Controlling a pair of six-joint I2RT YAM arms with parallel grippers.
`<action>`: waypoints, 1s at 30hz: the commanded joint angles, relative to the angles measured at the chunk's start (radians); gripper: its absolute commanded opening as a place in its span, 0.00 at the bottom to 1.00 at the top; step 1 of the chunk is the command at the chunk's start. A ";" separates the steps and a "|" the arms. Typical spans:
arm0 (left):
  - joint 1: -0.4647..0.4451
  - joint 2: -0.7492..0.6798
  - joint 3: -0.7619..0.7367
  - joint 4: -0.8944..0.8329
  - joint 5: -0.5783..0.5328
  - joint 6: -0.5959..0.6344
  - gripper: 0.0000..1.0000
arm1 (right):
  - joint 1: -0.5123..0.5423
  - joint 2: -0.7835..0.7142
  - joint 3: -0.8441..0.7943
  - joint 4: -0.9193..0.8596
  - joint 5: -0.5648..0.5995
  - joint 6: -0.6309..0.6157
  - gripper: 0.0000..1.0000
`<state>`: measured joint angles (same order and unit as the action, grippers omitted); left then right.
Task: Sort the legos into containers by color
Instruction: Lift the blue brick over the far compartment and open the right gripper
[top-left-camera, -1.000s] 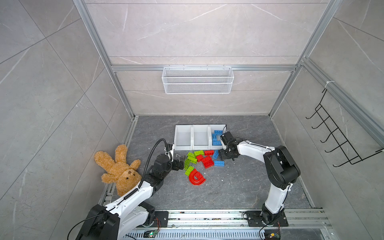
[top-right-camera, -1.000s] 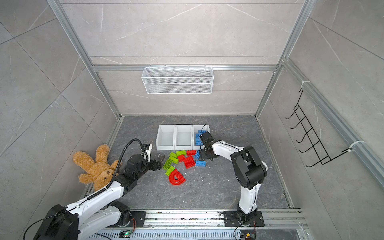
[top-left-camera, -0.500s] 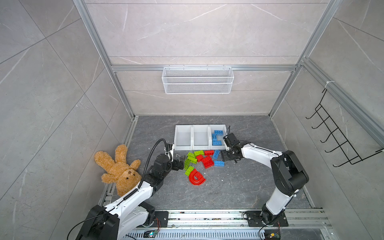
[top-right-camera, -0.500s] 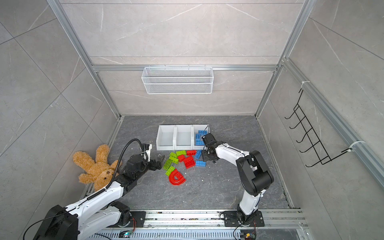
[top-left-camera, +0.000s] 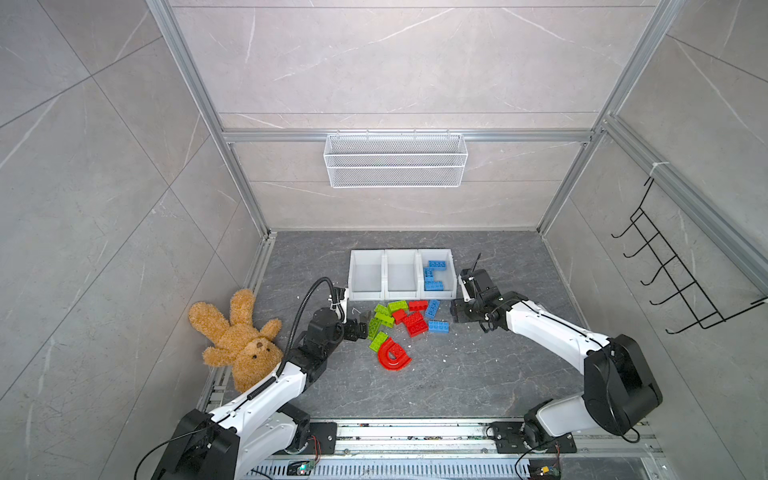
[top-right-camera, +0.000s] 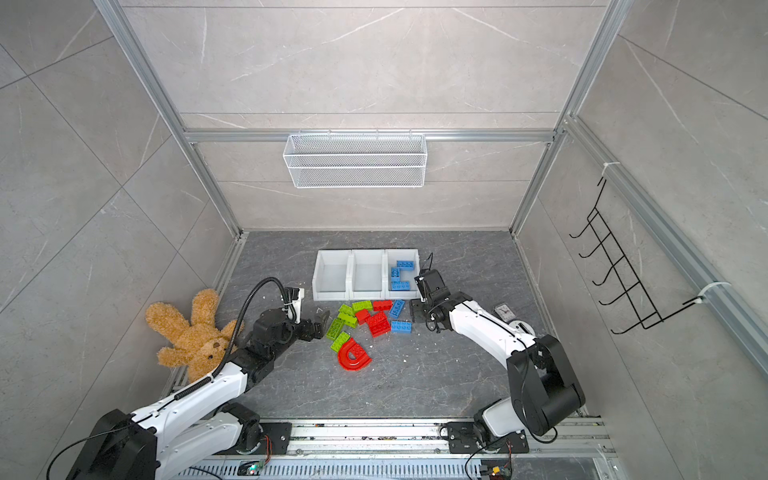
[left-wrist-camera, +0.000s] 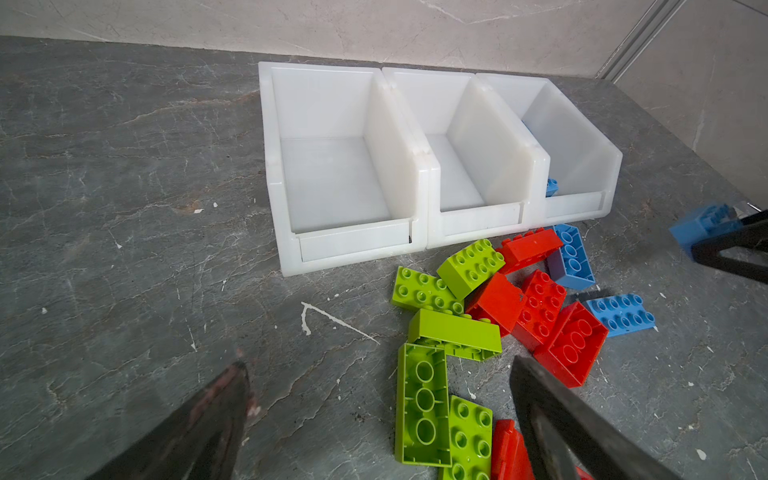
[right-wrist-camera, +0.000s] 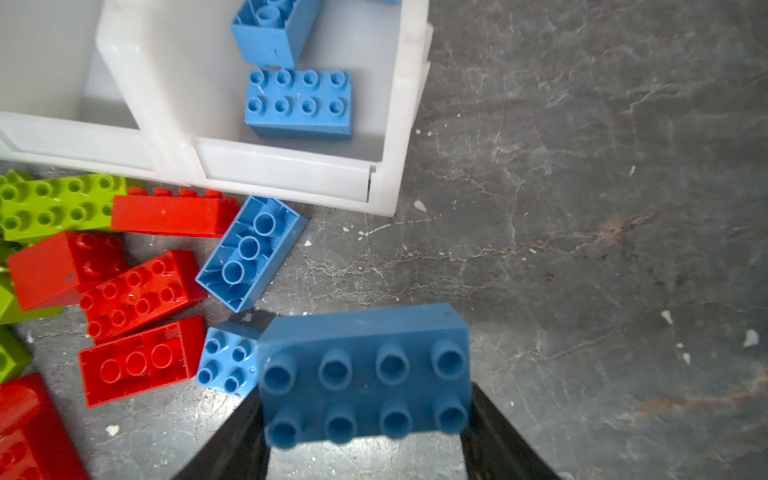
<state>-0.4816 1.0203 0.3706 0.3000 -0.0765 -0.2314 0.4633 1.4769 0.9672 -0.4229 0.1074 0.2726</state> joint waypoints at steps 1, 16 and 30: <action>0.003 0.004 0.010 0.042 -0.001 0.015 1.00 | -0.002 0.000 0.107 -0.030 -0.009 -0.024 0.51; 0.003 -0.006 0.009 0.035 -0.016 0.020 0.99 | -0.022 0.405 0.487 0.033 -0.020 -0.083 0.50; 0.002 -0.002 0.010 0.033 -0.018 0.022 1.00 | -0.046 0.616 0.659 0.020 -0.042 -0.087 0.51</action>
<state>-0.4816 1.0218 0.3706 0.2996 -0.0780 -0.2310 0.4244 2.0491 1.5845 -0.3988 0.0704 0.2039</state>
